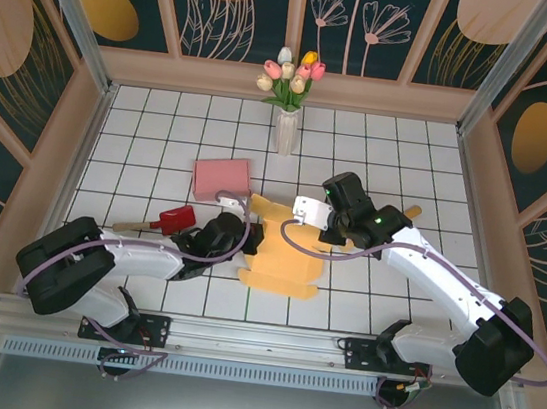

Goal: Fold the paper box

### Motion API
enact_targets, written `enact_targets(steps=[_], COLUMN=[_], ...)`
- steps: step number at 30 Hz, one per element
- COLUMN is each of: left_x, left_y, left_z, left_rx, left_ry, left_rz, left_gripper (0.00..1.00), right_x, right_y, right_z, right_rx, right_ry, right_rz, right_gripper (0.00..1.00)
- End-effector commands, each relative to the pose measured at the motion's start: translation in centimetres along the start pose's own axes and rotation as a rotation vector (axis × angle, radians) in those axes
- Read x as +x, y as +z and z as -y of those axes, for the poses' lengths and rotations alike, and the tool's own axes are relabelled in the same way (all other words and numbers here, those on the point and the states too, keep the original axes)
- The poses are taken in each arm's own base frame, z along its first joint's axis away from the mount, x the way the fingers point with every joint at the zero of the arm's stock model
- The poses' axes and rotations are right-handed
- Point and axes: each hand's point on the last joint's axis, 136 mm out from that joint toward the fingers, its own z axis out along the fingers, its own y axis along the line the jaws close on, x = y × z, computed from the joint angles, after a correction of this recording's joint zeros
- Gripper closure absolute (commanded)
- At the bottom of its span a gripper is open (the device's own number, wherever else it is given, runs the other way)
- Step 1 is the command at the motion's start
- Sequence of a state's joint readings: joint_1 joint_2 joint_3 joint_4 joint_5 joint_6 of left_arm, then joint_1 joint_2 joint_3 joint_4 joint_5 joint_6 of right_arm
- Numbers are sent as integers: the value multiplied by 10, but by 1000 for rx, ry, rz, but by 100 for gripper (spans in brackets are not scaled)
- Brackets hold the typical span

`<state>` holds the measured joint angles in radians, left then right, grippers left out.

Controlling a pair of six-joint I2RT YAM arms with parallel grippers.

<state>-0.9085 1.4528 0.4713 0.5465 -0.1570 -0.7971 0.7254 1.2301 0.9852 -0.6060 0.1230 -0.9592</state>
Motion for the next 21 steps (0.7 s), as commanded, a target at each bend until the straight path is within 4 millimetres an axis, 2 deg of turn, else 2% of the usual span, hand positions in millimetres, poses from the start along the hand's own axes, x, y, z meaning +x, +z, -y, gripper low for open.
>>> enact_targets(steps=[1, 5, 9, 12, 15, 21], left_x=[-10, -13, -25, -33, -38, -43], left_y=[1, -14, -48, -74, -95, -114], left_z=[18, 1, -25, -47, -63, -77], left_rx=[74, 11, -71, -132, -172, -189], left_ry=[-3, 27, 49, 39, 32, 41], left_rz=[21, 58, 159, 242, 315, 398], left_gripper=[93, 93, 92, 88, 84, 79], right_x=[-3, 1, 6, 10, 6, 0], right_y=[4, 4, 2, 2, -1, -10], right_z=[-4, -3, 5, 6, 7, 2], right_rx=[-10, 17, 89, 129, 180, 205], right_ry=[7, -19, -41, -141, -197, -285], right_rz=[31, 29, 15, 6, 36, 89], right_gripper=[100, 100, 100, 100, 100, 100])
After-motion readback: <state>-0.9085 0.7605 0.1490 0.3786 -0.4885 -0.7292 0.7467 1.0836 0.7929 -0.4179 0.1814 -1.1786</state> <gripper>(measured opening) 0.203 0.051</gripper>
